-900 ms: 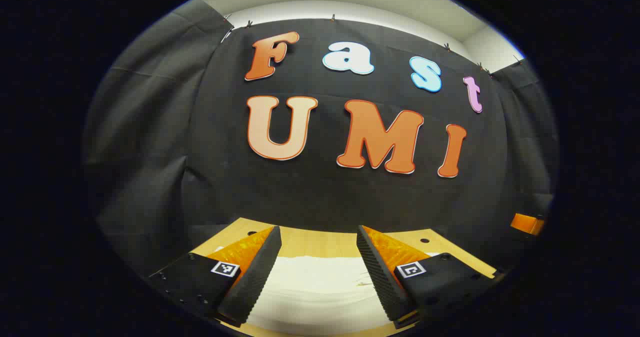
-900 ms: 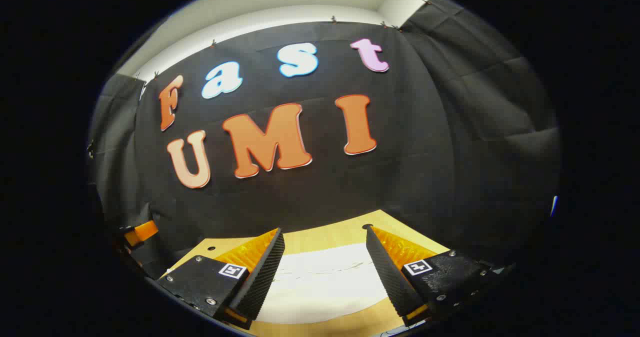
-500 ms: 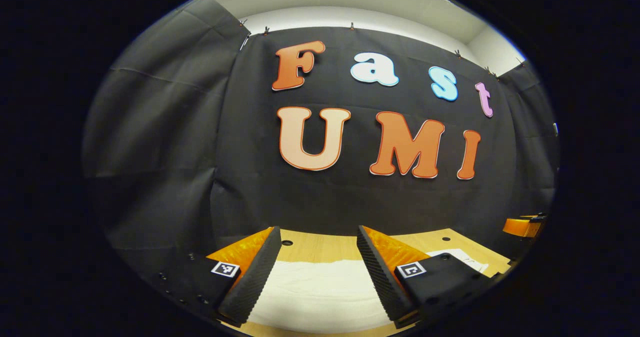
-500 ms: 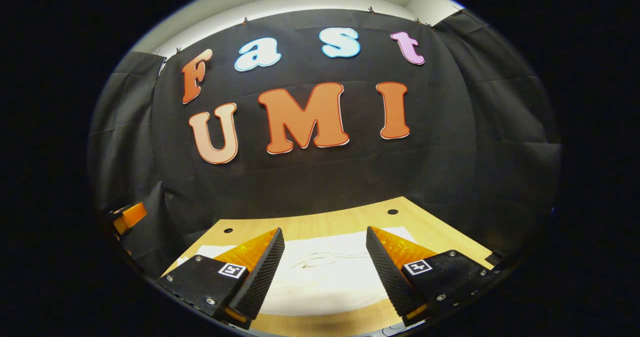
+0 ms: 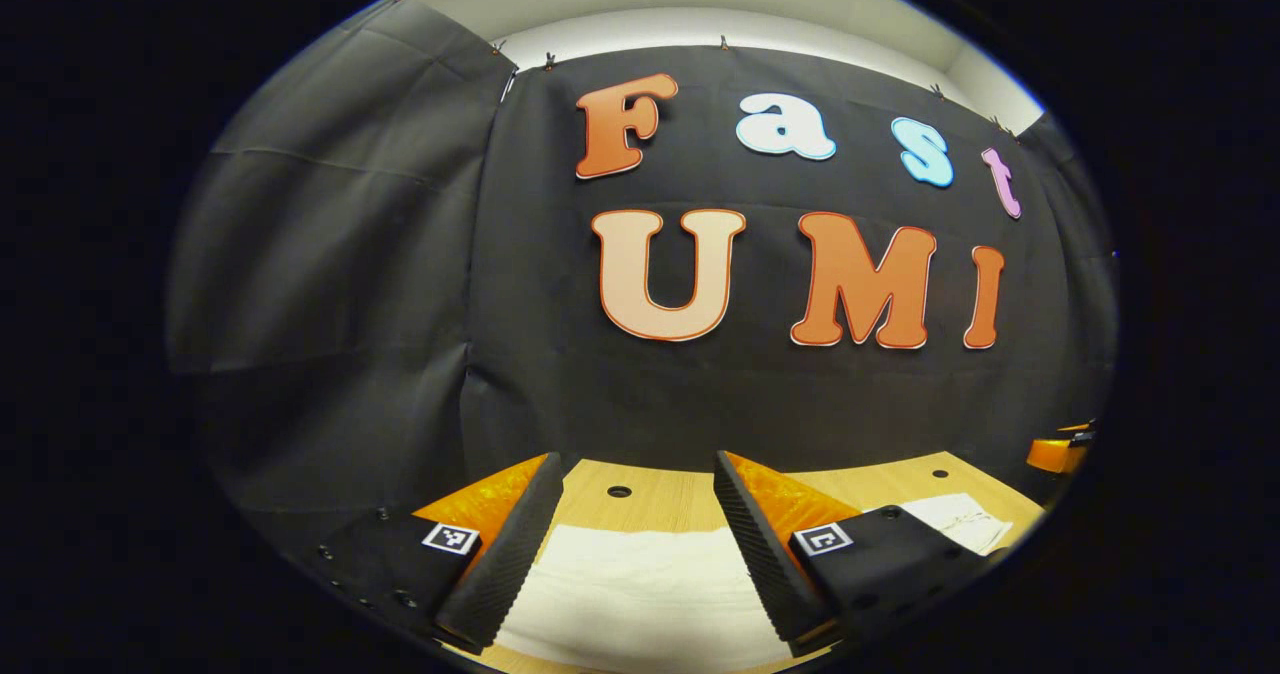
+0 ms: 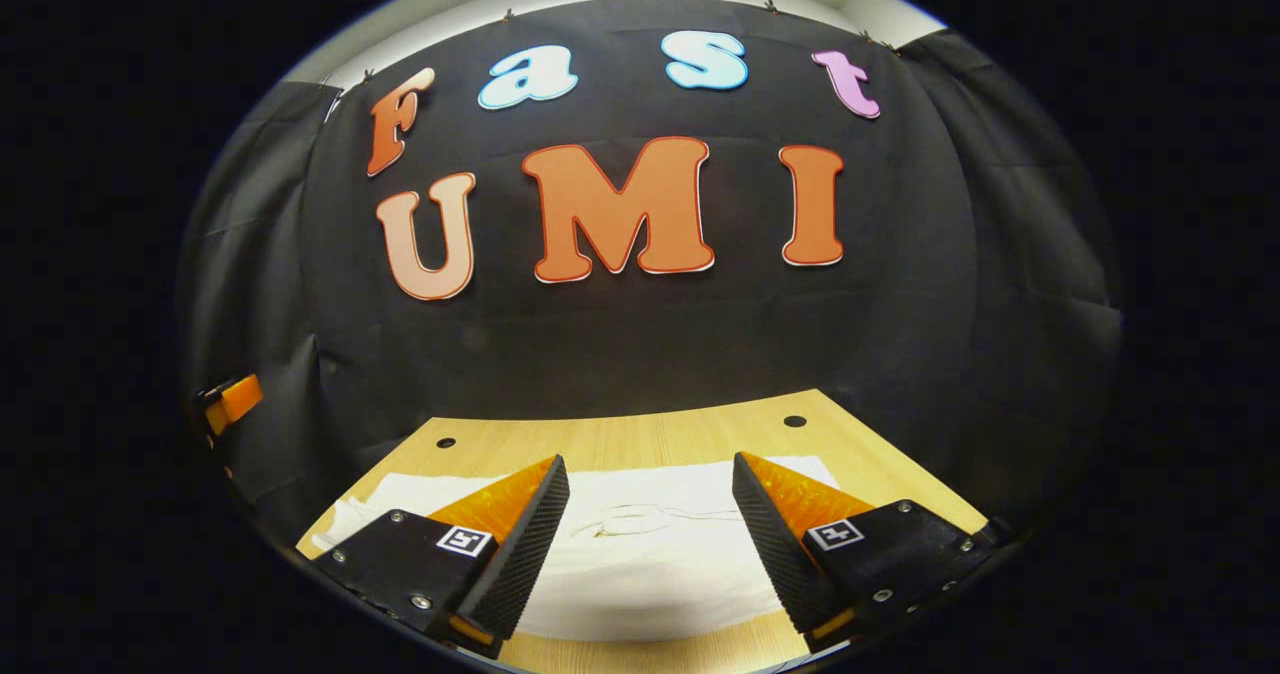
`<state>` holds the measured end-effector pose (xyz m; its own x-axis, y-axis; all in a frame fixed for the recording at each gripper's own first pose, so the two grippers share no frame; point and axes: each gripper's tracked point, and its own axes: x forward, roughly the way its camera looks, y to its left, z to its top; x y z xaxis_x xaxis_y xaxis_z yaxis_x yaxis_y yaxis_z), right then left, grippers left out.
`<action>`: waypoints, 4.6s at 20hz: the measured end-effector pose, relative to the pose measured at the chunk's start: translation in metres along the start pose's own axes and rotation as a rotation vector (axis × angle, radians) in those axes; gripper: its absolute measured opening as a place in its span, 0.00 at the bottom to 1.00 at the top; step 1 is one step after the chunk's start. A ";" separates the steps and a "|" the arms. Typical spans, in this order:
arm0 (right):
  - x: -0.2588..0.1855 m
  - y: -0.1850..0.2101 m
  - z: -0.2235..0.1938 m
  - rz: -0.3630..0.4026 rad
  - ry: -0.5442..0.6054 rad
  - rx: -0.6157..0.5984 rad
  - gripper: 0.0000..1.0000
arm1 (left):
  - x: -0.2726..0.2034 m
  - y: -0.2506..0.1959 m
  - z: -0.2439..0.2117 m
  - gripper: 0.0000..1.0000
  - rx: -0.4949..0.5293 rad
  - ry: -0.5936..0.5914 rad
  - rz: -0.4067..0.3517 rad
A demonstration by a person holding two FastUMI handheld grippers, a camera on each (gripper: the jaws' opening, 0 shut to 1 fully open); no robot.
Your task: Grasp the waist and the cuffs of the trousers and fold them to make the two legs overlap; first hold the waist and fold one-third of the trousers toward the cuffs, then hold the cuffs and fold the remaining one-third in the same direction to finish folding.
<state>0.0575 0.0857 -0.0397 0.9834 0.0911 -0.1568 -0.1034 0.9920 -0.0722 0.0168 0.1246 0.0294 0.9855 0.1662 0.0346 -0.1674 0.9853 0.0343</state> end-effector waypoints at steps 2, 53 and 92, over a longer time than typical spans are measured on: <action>0.018 -0.010 0.005 0.005 -0.001 0.004 0.98 | 0.015 -0.014 0.006 0.99 0.006 -0.011 0.004; 0.074 -0.193 -0.265 -0.387 0.769 1.124 0.99 | 0.119 -0.026 -0.056 0.99 -0.030 0.129 0.116; 0.084 -0.182 -0.289 -0.405 0.842 1.220 0.01 | -0.001 0.044 -0.373 0.96 -1.104 0.888 0.651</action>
<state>0.1162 -0.1127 -0.3246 0.5041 0.1489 -0.8507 0.7361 0.4410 0.5134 0.0195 0.1826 -0.3421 0.5209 0.1376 -0.8424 -0.8465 0.2105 -0.4891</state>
